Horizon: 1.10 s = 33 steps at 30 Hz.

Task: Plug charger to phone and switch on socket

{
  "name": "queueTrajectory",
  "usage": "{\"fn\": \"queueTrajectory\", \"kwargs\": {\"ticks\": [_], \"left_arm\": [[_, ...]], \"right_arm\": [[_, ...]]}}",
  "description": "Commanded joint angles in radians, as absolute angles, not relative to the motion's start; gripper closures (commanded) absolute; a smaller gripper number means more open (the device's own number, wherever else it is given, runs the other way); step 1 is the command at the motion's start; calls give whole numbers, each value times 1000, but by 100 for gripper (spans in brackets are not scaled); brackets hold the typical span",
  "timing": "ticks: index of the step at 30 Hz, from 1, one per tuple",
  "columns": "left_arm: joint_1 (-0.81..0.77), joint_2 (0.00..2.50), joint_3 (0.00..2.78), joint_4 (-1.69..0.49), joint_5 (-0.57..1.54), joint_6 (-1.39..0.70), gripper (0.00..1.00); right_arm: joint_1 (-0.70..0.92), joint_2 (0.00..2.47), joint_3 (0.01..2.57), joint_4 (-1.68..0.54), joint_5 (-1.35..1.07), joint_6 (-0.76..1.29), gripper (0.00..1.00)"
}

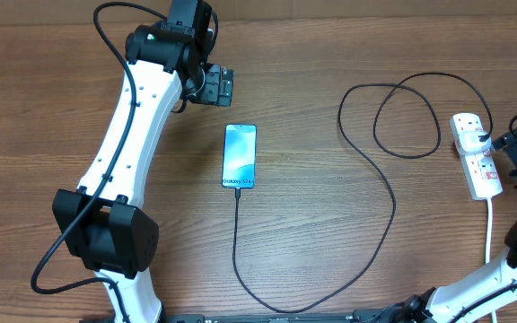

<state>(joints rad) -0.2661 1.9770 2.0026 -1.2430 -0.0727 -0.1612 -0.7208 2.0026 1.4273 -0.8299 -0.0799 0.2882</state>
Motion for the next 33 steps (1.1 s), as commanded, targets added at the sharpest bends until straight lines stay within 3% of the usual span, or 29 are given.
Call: {"fn": "queueTrajectory", "kwargs": {"ticks": [1,33], "left_arm": [[-262,1962,2010,-1245,-85,-164,0],[-262,1962,2010,-1245,-85,-164,0]], "right_arm": [[-723,2009,1399,-824,-80,292,0],[-689,2010,1341,-841,-83,284,0]]}}
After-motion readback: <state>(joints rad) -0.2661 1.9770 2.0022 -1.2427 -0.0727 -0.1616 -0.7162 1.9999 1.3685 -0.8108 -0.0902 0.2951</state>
